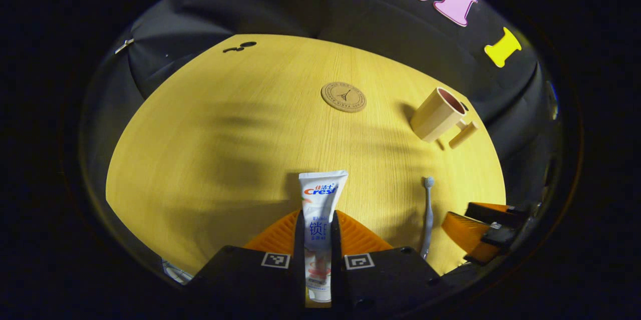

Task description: Put the toothbrush and toothpaste on the desktop into the cup, then pick up the cup and place it on the coaster on the desktop.

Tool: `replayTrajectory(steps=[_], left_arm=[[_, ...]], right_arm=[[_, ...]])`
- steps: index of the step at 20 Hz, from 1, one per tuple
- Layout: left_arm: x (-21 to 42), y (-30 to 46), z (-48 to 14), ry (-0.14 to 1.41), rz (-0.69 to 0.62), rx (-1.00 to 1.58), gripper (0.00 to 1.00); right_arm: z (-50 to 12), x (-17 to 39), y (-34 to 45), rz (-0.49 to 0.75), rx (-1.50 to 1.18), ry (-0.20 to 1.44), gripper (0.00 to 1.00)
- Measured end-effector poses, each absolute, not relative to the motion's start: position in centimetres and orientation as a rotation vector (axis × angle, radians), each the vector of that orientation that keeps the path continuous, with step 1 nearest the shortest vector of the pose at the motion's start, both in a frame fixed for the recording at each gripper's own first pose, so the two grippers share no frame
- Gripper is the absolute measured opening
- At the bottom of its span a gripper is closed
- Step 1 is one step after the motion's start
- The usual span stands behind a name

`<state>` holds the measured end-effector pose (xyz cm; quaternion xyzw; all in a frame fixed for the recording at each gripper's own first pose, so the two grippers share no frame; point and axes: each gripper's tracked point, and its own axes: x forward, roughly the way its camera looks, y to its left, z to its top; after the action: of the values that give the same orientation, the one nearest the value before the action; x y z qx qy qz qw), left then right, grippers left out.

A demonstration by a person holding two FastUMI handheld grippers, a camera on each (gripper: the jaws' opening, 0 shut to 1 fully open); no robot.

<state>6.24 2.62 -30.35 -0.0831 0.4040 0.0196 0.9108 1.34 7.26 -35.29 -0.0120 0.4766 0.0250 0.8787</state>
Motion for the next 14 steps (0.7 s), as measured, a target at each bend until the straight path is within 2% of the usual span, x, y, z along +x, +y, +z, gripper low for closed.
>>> replayTrajectory(steps=[1, 3, 4, 5, 6, 7, 8, 9, 10, 11, 14], left_arm=[[5.9, 2.9, -29.7, 0.820, 0.032, -0.178, 0.25], [5.3, 3.4, -29.2, 0.808, 0.027, -0.191, 0.25], [4.9, 3.9, -29.0, 0.800, 0.025, -0.197, 0.30], [4.5, 4.3, -29.0, 0.800, 0.026, -0.199, 0.25], [4.2, 4.5, -29.2, 0.803, 0.028, -0.200, 0.30], [4.0, 4.8, -29.4, 0.806, 0.032, -0.201, 0.25], [3.8, 5.0, -29.5, 0.808, 0.036, -0.204, 0.30], [3.6, 5.3, -29.6, 0.810, 0.040, -0.208, 0.30], [3.4, 5.5, -29.7, 0.811, 0.044, -0.212, 0.25], [3.3, 5.7, -29.7, 0.811, 0.048, -0.216, 0.25], [3.1, 6.0, -29.9, 0.810, 0.055, -0.226, 0.25]], right_arm=[[-36.1, 1.5, 7.5, 0.053, -0.035, 1.019, 0.72], [-37.1, 1.2, 8.0, 0.050, -0.039, 1.058, 0.68], [-38.0, 1.3, 8.1, 0.037, -0.042, 1.080, 0.61], [-38.3, 1.5, 8.2, 0.025, -0.057, 1.086, 0.54], [-38.5, 1.5, 8.1, 0.019, -0.065, 1.092, 0.53], [-38.8, 1.5, 8.1, 0.019, -0.069, 1.103, 0.54], [-38.9, 1.4, 8.4, 0.022, -0.064, 1.117, 0.53], [-39.0, 1.7, 8.3, 0.015, -0.062, 1.116, 0.49], [-39.1, 1.7, 8.3, 0.012, -0.052, 1.128, 0.43], [-39.1, 1.8, 8.6, 0.013, -0.035, 1.138, 0.42], [-39.1, 1.5, 8.8, 0.003, -0.013, 1.156, 0.26]])
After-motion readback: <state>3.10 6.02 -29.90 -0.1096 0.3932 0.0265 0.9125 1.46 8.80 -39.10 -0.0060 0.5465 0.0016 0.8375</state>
